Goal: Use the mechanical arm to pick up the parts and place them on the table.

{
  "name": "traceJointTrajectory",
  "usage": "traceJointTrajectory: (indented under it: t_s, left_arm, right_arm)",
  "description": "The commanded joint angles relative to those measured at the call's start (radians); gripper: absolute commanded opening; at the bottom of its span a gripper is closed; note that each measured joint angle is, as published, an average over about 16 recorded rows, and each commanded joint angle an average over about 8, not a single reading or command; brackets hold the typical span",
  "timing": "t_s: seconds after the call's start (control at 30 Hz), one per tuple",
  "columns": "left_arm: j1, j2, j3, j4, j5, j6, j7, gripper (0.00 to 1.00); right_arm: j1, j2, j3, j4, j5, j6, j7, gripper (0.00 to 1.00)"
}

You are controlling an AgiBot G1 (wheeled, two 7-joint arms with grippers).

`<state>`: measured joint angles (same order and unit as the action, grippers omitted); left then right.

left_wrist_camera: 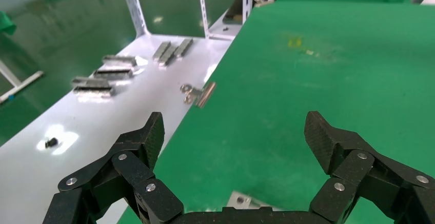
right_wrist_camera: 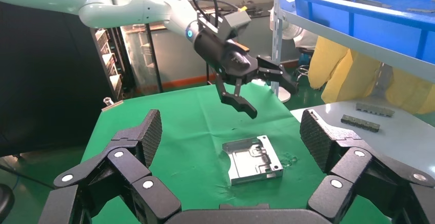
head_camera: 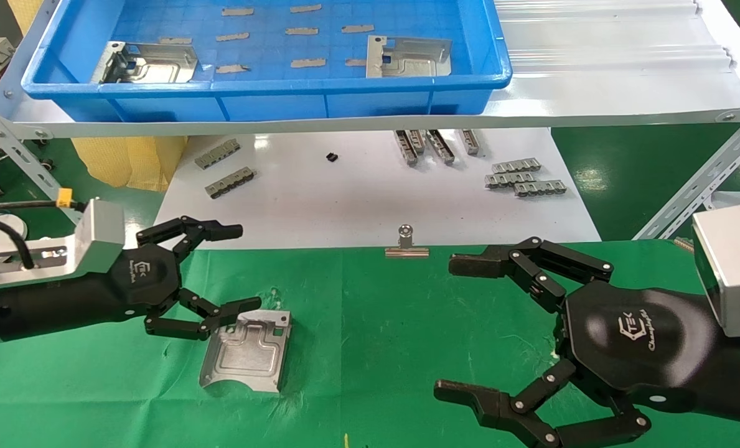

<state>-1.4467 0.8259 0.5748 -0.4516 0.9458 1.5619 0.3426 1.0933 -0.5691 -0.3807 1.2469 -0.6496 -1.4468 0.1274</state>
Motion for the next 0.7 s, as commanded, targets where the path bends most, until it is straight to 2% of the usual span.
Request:
traceJointTrajectory:
  t_s: [0.03, 0.7]
  left_arm:
    - [0.019, -0.011, -0.015, -0.042, -0.011, -0.003, -0.027, 1.0]
    - [0.209, -0.121, -0.166, -0.469, -0.121, -0.037, -0.298, 1.0]
  right_arm:
    - [0.0, 0.0, 0.0, 0.0, 0.0, 0.0, 0.0, 1.0]
    - [0.0, 0.0, 0.0, 0.0, 0.0, 0.0, 0.0, 1.0]
